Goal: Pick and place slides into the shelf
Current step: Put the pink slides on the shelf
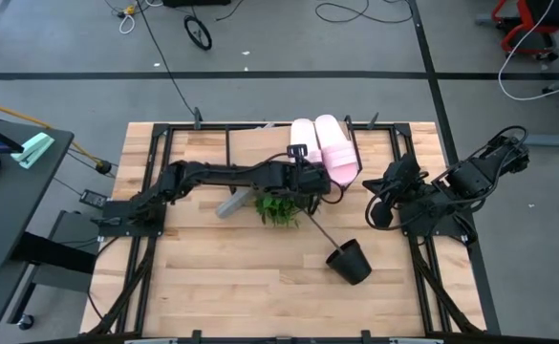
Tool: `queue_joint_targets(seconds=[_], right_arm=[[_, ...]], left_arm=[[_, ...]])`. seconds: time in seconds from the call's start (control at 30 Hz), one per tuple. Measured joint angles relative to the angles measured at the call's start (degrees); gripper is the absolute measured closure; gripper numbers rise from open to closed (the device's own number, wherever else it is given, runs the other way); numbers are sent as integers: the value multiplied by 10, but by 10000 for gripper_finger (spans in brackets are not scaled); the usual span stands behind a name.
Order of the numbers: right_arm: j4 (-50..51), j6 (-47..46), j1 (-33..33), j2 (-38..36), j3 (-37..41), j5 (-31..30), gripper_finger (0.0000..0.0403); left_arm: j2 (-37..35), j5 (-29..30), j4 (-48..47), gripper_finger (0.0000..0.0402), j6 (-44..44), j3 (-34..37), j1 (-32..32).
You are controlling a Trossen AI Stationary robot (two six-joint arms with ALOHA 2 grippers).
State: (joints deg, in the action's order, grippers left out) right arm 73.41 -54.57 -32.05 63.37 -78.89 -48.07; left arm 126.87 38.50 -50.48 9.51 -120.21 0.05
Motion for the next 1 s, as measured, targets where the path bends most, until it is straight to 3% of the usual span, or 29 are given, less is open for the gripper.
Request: queue_joint_targets(seconds=[0.4, 0.7, 1.0], right_arm=[[-4, 0, 0, 0, 0, 0, 403], [-4, 0, 0, 0, 0, 6, 402], [-4, 0, 0, 0, 0, 7, 402]], left_arm=[[-1, 15, 38, 389, 1, -2, -10], [-3, 11, 36, 313, 21, -2, -13], [-26, 7, 32, 284, 21, -1, -13]])
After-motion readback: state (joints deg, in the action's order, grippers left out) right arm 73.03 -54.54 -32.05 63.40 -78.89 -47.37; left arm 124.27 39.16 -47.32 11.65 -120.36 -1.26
